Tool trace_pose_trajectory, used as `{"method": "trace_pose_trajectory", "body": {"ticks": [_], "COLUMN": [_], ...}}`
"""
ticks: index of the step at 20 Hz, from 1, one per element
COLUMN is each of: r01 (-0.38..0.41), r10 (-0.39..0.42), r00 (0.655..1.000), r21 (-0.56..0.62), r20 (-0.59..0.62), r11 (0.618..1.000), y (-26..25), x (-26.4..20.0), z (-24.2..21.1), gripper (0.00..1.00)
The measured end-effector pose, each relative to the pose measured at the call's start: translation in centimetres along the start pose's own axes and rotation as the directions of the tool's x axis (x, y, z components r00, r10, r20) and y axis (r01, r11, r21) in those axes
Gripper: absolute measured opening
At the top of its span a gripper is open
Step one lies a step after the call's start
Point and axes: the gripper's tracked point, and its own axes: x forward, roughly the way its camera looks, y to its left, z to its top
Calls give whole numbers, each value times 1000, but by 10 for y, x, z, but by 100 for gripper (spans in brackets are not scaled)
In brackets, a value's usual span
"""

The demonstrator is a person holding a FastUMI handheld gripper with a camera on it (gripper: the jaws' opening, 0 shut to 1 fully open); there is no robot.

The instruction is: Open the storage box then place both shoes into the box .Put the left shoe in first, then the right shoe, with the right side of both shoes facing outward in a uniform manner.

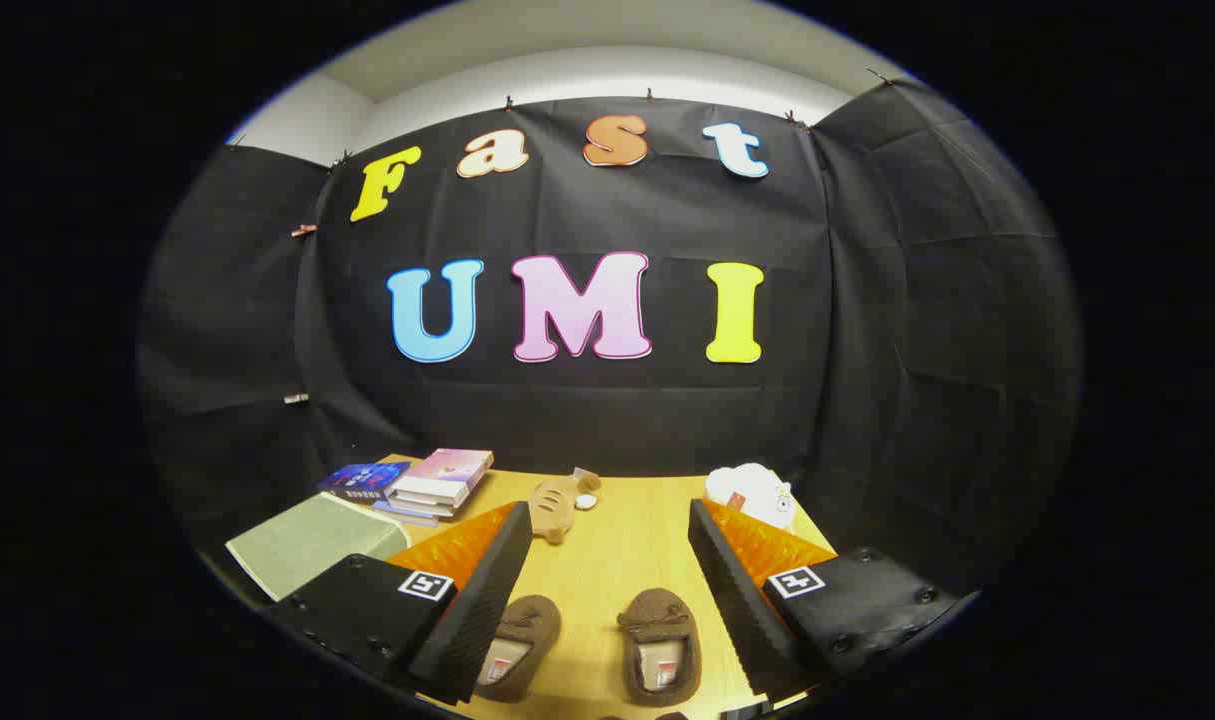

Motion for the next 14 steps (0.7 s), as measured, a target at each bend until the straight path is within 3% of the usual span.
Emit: {"method": "trace_pose_trajectory", "body": {"ticks": [7,14], "r01": [-15,31], "r10": [15,-31], "r00": [1000,999], "r21": [-17,16], "r20": [-9,3], "r11": [1000,999], "y": [23,45], "x": [4,10], "z": [-3,4], "gripper": [99,99]}}
